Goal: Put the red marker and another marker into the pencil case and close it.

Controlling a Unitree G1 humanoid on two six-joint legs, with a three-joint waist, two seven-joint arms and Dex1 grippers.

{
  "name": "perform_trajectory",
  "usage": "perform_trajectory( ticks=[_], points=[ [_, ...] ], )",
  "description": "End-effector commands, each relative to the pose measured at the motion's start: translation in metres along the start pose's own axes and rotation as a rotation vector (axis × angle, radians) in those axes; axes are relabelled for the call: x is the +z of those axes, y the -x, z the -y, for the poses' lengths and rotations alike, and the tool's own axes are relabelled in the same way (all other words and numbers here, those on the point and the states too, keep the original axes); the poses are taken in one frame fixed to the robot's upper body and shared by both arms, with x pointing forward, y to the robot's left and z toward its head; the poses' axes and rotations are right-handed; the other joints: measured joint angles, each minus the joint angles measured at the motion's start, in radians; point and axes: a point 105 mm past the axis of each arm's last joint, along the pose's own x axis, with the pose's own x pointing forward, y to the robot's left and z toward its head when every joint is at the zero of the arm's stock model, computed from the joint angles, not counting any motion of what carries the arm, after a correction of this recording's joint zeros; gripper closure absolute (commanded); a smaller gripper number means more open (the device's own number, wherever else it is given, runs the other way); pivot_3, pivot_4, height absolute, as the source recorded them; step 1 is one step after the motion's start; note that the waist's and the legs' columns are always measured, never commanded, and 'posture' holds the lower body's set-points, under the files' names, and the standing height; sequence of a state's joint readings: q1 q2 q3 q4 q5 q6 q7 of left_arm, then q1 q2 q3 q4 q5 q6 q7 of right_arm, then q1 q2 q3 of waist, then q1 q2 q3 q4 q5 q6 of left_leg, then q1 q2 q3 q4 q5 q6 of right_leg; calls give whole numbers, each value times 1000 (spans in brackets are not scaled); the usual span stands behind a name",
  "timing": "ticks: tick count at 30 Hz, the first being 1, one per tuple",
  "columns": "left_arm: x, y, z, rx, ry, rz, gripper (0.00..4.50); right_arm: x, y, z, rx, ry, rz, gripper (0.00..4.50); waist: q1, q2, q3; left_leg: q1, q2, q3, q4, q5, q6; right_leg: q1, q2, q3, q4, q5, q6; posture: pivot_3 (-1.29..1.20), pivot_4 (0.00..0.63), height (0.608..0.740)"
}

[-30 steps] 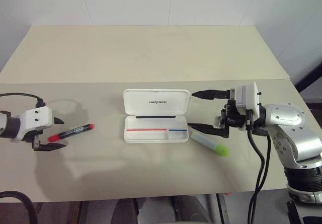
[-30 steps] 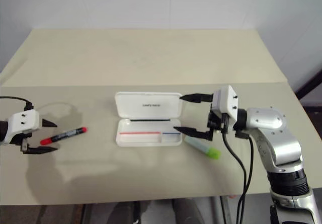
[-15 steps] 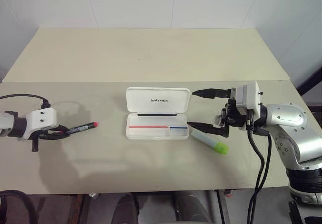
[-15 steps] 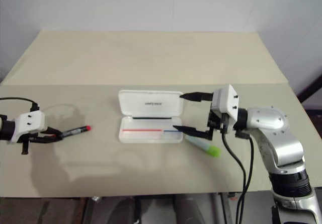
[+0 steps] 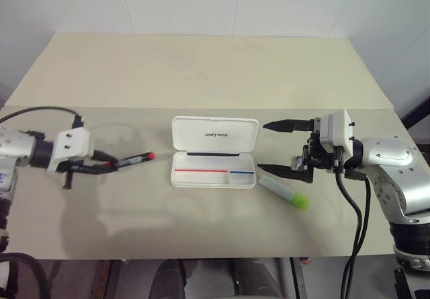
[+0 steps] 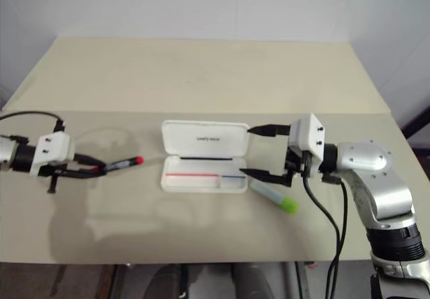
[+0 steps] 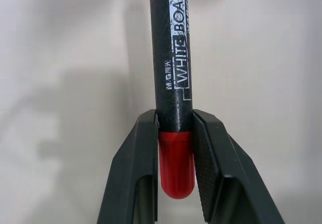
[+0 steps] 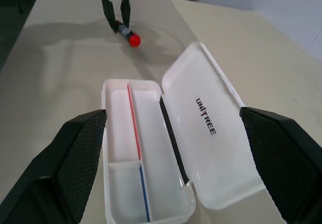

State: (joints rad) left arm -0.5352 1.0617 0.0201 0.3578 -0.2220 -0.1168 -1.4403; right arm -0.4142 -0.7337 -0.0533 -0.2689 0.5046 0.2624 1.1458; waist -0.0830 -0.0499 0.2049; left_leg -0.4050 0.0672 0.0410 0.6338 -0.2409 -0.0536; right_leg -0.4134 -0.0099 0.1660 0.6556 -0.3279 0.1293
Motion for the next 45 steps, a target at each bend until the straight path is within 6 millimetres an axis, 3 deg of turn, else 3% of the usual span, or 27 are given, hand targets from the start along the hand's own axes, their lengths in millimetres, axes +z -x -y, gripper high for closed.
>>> perform_trajectory(
  ticks=[1,7,16,26,31,37,41,45],
  points=[
    [28,-7,-6,-7,-44,66,3918,6,4,2,-16,47,5,0,-2,0,0,0,0,0,0,0,0,0,0,0,0,0,0,0,150,740],
    [67,-44,-17,0,25,224,3918,1,11,3,-53,36,-19,0,-1,0,0,0,0,-1,2,0,0,1,1,0,0,0,1,0,150,740],
    [102,-93,-18,-46,30,323,3918,-14,29,-6,-124,6,-78,0,1,0,0,0,-1,-2,5,0,0,2,1,1,0,1,2,0,150,740],
    [95,-128,-11,-117,-56,221,3918,-16,36,-16,-181,-8,-92,0,2,0,0,0,-1,-2,8,0,0,4,1,2,0,2,3,0,150,740],
    [85,-137,-15,-101,-157,148,3918,-16,38,-18,-193,-10,-96,0,1,0,0,-1,-2,-2,11,-1,0,5,1,2,0,2,5,0,150,740],
    [88,-144,-20,-108,-157,147,3918,-15,38,-19,-203,-13,-97,0,2,0,0,-1,-2,-2,12,-1,0,5,1,3,-1,3,5,0,150,740],
    [88,-147,-19,-123,-138,144,2670,-14,37,-19,-206,-12,-97,0,1,0,0,-1,-2,-2,11,-1,1,5,1,3,-1,3,5,0,150,740],
    [111,-149,-22,-100,-103,259,1361,-14,36,-18,-209,-13,-95,0,3,0,0,-1,-2,-2,12,-1,1,5,1,3,-1,3,5,0,150,740]
  ],
)
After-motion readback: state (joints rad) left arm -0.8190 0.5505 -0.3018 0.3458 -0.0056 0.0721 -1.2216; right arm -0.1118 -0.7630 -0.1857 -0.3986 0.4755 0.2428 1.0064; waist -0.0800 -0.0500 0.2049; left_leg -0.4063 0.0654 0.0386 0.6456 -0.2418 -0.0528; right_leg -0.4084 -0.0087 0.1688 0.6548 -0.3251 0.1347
